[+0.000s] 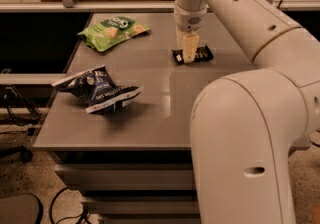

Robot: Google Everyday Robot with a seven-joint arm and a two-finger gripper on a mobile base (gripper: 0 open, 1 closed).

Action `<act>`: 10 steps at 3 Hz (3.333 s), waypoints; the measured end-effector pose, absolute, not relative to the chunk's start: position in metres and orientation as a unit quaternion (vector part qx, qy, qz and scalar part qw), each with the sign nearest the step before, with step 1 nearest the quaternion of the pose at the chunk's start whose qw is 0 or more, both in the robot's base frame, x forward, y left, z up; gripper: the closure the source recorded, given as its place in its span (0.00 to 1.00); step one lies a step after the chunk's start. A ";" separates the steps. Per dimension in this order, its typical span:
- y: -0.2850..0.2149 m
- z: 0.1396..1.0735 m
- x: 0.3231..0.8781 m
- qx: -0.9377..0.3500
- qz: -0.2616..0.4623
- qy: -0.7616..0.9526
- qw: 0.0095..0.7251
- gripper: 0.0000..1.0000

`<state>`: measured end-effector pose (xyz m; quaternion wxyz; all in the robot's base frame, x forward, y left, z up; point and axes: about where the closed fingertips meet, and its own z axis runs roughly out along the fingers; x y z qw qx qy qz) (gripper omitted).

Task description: Move rxbar chocolate near blue chip bag

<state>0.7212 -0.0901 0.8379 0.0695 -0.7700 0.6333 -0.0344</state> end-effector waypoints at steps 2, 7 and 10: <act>-0.057 0.902 0.706 -0.823 -0.056 0.543 0.156 1.00; 0.021 0.931 0.644 -0.897 0.002 0.388 0.211 1.00; 0.042 0.938 0.553 -0.935 0.040 0.286 0.206 1.00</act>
Offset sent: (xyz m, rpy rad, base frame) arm -0.0413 0.0536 0.1182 0.1512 -0.2429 0.3554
